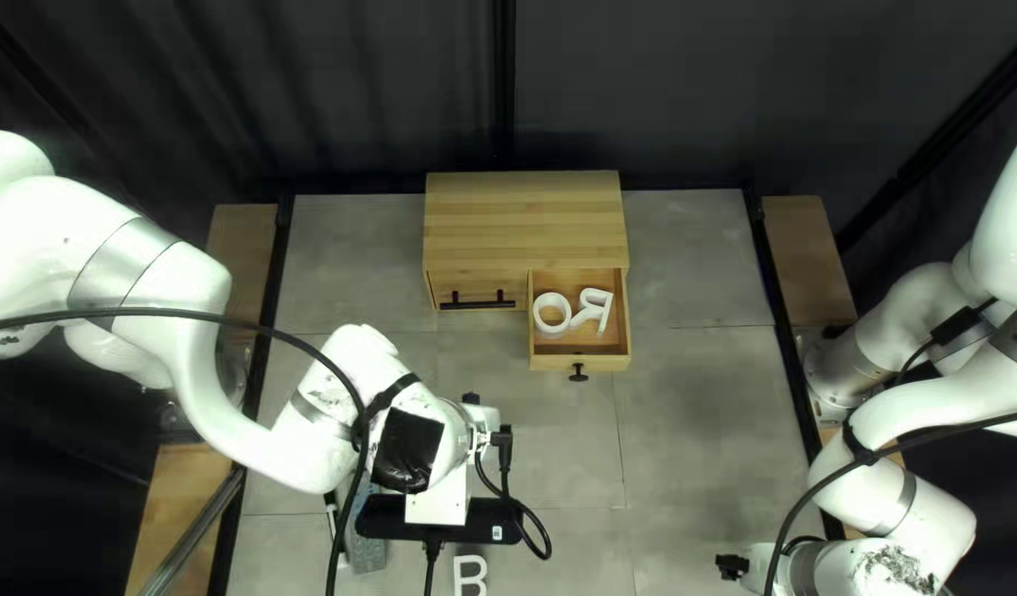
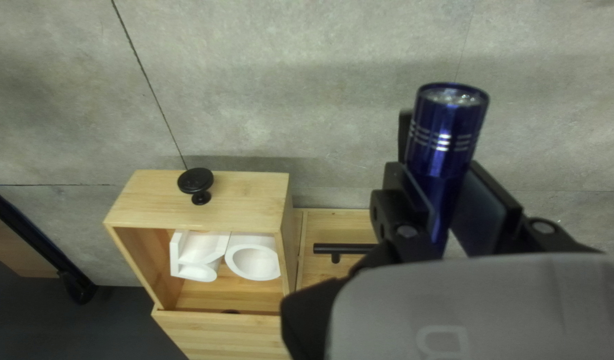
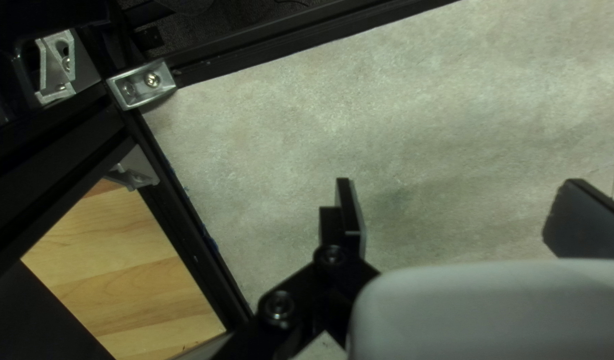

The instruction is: Open drawers and place objects into drawer and close

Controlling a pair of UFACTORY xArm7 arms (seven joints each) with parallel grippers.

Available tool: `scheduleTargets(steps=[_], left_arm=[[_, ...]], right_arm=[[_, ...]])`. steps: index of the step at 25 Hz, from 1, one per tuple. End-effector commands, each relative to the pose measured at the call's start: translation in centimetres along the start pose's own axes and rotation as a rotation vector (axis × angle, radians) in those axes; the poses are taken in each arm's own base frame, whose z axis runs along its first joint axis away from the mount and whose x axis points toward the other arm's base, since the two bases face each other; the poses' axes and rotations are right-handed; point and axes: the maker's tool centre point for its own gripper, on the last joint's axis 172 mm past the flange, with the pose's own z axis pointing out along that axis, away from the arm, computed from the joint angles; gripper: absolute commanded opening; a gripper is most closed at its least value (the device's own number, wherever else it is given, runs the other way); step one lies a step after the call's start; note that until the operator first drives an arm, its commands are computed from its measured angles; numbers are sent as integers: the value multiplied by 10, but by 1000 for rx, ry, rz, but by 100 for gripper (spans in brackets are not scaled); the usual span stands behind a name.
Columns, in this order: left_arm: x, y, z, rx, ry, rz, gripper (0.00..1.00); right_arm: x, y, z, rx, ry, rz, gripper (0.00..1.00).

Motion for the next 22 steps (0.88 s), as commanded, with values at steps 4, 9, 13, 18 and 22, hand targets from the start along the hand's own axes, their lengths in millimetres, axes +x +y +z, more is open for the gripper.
scheduleTargets(steps=[4,9,13,18,22], left_arm=[[-43,-23,2,51,-41,78,0],[-64,-40,9,120,-53,115,0],[-75,-60,23,151,-44,139,0],[-83,-91,47,176,-29,158,0],[-87,-111,63,190,-27,169,0]], right_arm=[[0,0,0,0,0,0,100],[0,0,0,0,0,0,100],[0,0,0,0,0,0,100],[0,0,0,0,0,0,100],[0,0,0,0,0,0,100]])
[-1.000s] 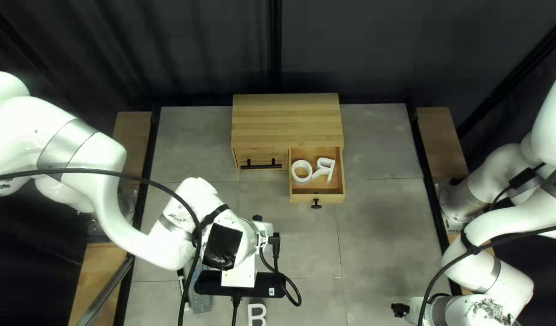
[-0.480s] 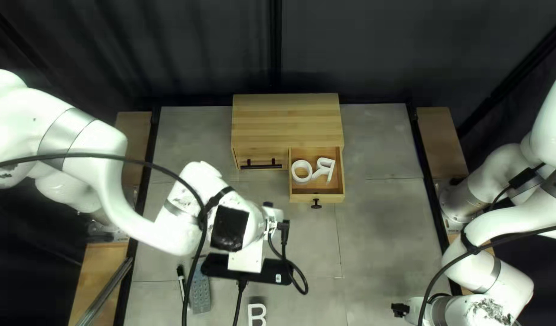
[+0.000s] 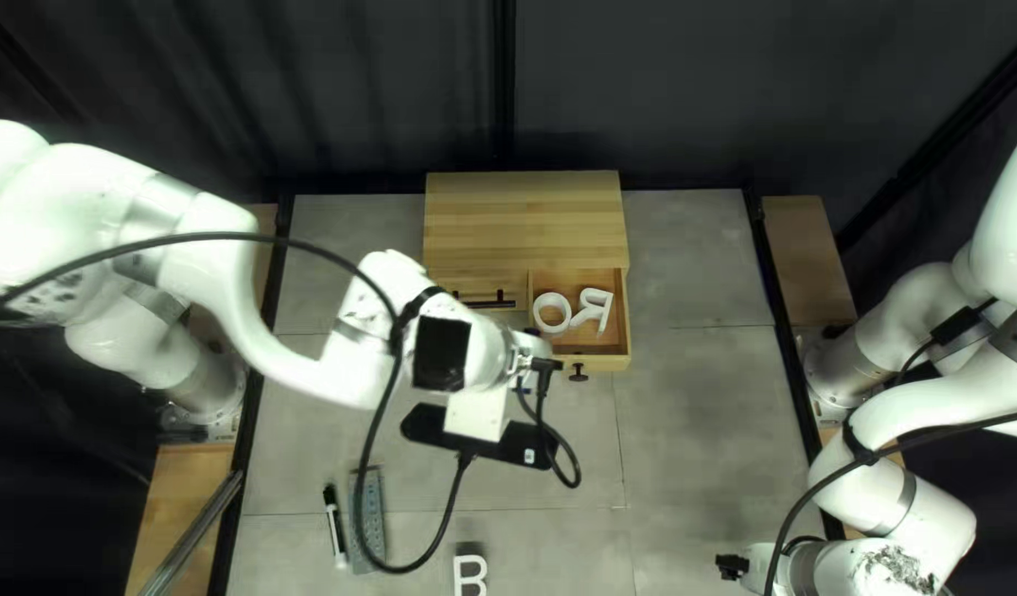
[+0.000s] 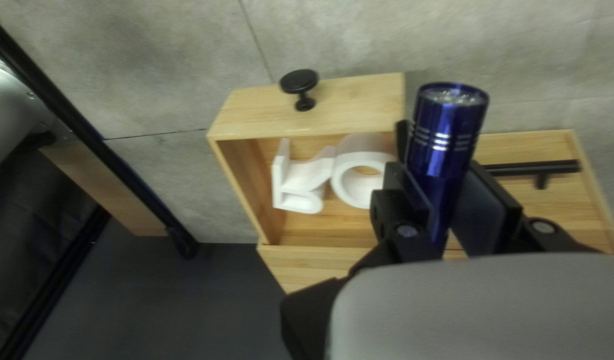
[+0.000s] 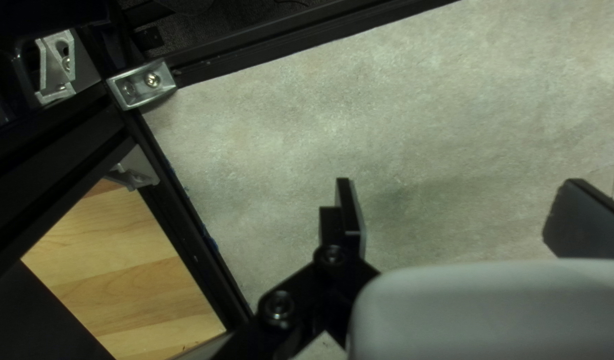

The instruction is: Open drawers and place objects into drawer and close

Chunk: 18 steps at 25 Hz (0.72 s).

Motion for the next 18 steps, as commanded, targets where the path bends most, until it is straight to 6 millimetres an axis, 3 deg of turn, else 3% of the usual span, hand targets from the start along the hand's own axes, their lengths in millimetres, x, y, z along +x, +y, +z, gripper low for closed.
scheduleTargets(steps=[1,8,13,18], left_arm=[[-8,-15,16,14,1,6,0],[-39,-27,31,8,-18,4,0],[-70,-25,30,2,-44,-30,0],[-81,-24,38,-29,-63,-69,0]], right_arm=[[0,0,0,0,0,0,100],[0,0,0,0,0,0,100],[0,0,0,0,0,0,100],[0,0,0,0,0,0,100]])
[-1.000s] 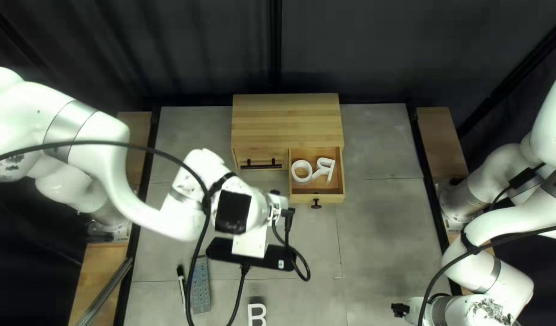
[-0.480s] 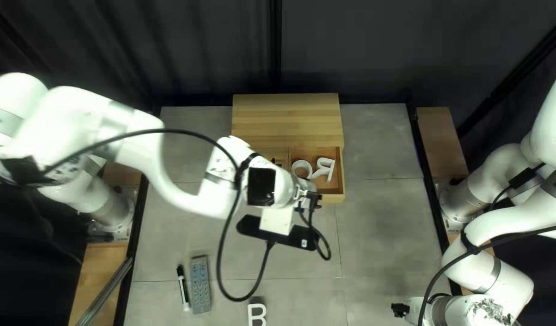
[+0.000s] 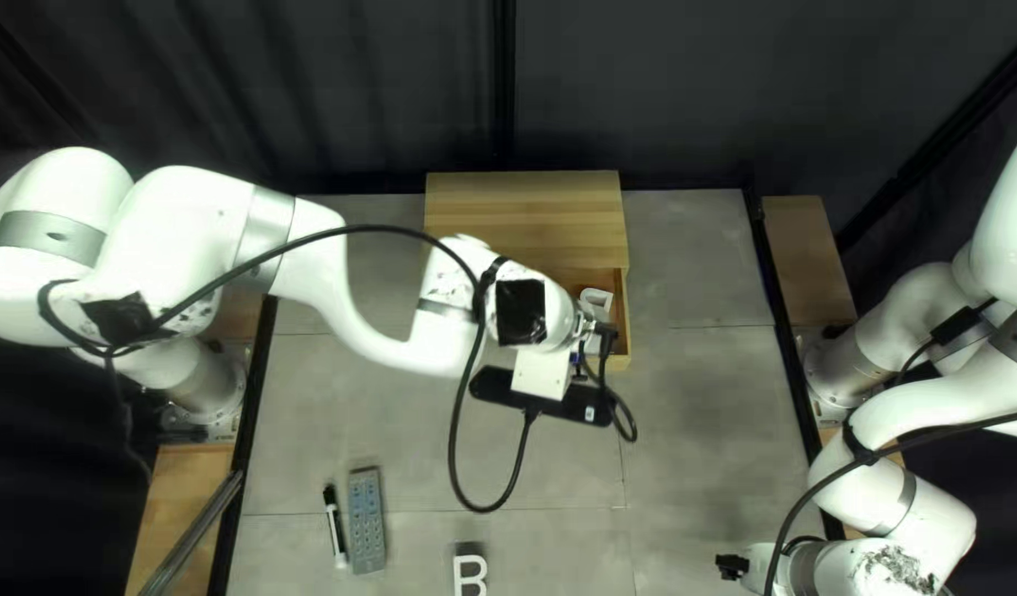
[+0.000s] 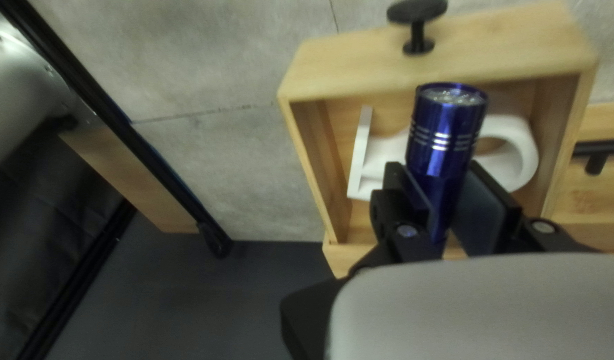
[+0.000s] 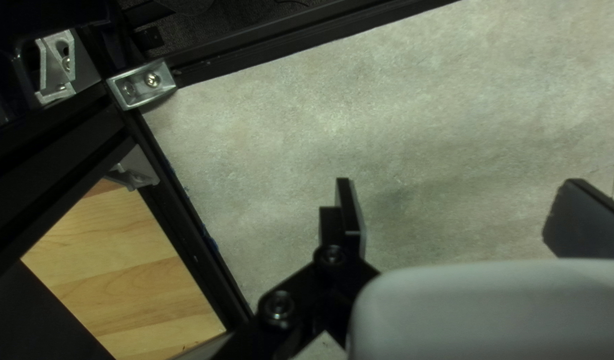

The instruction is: Open drawers and place objects into drawer and close

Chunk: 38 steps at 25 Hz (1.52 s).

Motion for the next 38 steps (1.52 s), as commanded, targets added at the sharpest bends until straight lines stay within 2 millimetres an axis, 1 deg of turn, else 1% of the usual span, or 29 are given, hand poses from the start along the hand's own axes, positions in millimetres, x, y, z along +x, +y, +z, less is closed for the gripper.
scheduleTargets(steps=[1,4,7,12,13,14,16,17,18,19,21,25,28,30,31,33,38], left_arm=[[-5,2,9,-21,-9,-27,0],[1,4,17,-23,-3,-42,0],[6,4,20,-19,3,-49,0],[4,8,26,-23,12,-65,1],[3,9,27,-24,14,-68,2],[2,10,28,-25,16,-73,8],[1,11,30,-28,18,-81,11],[0,11,32,-31,20,-88,32],[-1,11,34,-33,22,-93,75],[-1,12,35,-35,24,-99,93],[-3,13,36,-40,29,-112,100],[-7,16,32,-40,39,-141,100],[-7,15,21,-39,35,-148,100],[-6,16,7,-40,27,-146,100],[-5,16,4,-40,26,-144,100],[-1,17,-4,-44,24,-137,100],[23,27,-26,-50,46,-116,100]], right_arm=[[0,0,0,0,0,0,100],[0,0,0,0,0,0,100],[0,0,0,0,0,0,100],[0,0,0,0,0,0,100],[0,0,0,0,0,0,100],[0,0,0,0,0,0,100],[0,0,0,0,0,0,100],[0,0,0,0,0,0,100],[0,0,0,0,0,0,100],[0,0,0,0,0,0,100],[0,0,0,0,0,0,100],[0,0,0,0,0,0,100],[0,0,0,0,0,0,100],[0,0,0,0,0,0,100],[0,0,0,0,0,0,100],[0,0,0,0,0,0,100],[0,0,0,0,0,0,100]])
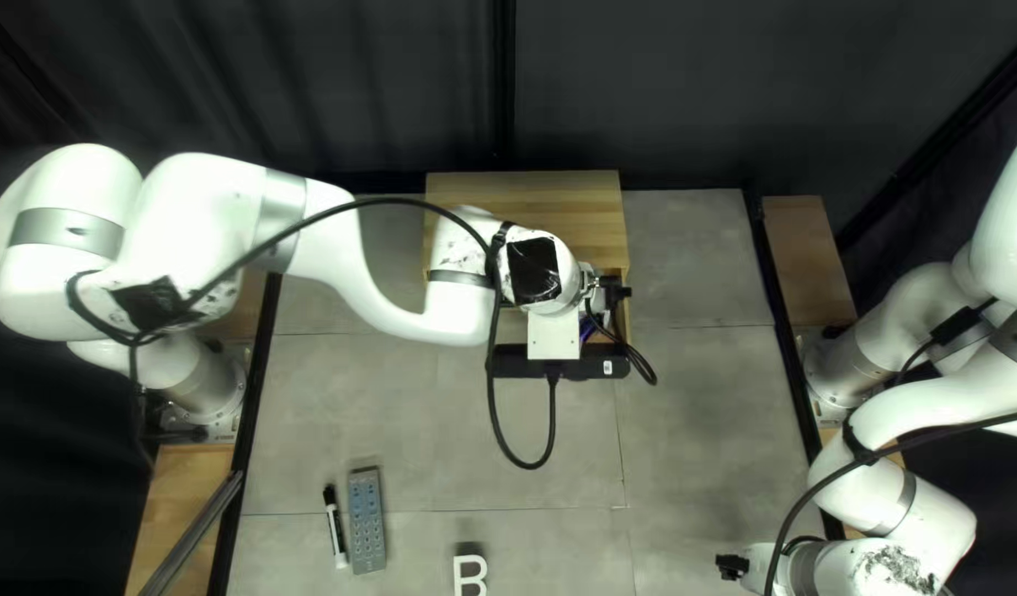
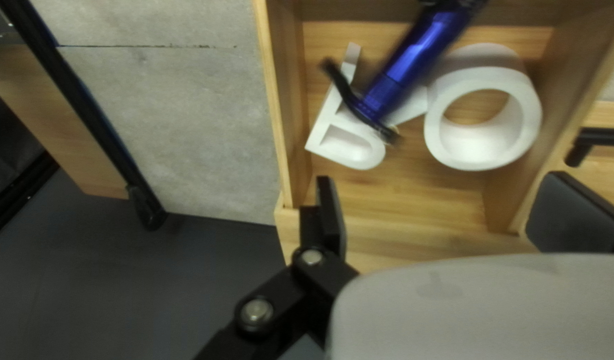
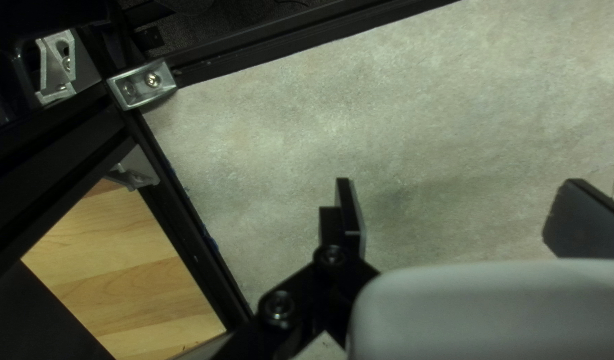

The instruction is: Open drawers and place objects into drawer and close

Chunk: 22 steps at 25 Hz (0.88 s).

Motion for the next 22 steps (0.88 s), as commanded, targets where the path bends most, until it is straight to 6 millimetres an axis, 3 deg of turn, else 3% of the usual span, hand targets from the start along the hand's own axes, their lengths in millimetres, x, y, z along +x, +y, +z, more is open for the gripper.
scheduleTargets(steps=[1,5,9,15,22], left_arm=[[23,15,-18,-6,20,29,100],[46,32,-36,-11,36,81,100],[91,58,-51,-19,73,141,100],[145,89,-53,-57,139,193,100],[221,148,-51,-85,236,157,100]], right_arm=[[0,0,0,0,0,0,100],[0,0,0,0,0,0,100],[0,0,0,0,0,0,100],[0,0,0,0,0,0,100],[0,0,0,0,0,0,100]])
